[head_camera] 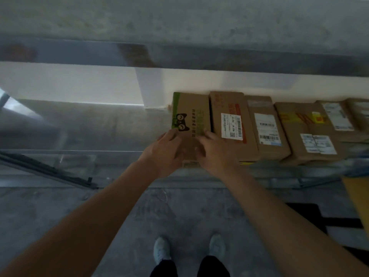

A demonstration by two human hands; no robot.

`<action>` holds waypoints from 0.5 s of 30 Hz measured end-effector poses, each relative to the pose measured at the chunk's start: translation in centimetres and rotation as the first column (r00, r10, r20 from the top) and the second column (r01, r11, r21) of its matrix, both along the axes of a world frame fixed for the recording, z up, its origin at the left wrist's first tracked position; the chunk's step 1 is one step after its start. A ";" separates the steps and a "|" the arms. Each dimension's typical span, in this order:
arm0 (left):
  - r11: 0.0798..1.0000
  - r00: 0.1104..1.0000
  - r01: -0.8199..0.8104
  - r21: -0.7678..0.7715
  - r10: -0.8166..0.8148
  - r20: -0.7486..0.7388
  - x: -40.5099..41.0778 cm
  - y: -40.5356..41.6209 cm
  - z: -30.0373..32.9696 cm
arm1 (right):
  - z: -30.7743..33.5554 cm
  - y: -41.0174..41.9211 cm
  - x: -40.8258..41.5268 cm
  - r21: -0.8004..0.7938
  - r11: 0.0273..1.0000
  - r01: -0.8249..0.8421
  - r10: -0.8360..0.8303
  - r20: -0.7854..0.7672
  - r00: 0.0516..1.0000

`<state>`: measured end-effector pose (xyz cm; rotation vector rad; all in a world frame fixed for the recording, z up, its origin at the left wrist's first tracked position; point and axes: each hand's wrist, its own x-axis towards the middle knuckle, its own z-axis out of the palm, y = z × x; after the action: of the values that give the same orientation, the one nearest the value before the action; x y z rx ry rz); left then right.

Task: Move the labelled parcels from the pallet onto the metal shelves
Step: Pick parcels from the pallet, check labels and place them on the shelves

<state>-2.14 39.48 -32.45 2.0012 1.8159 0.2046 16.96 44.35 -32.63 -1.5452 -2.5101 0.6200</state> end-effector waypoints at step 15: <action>0.998 0.990 0.026 0.060 -0.034 0.134 -1.0 0.0 -4.8 | -3.4 -2.1 -2.0 0.024 0.993 0.112 -0.111 -0.044 0.993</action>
<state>-3.14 39.43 -37.26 2.0013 1.7129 0.3788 15.01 42.22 -36.02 -1.6313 -2.3721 0.5953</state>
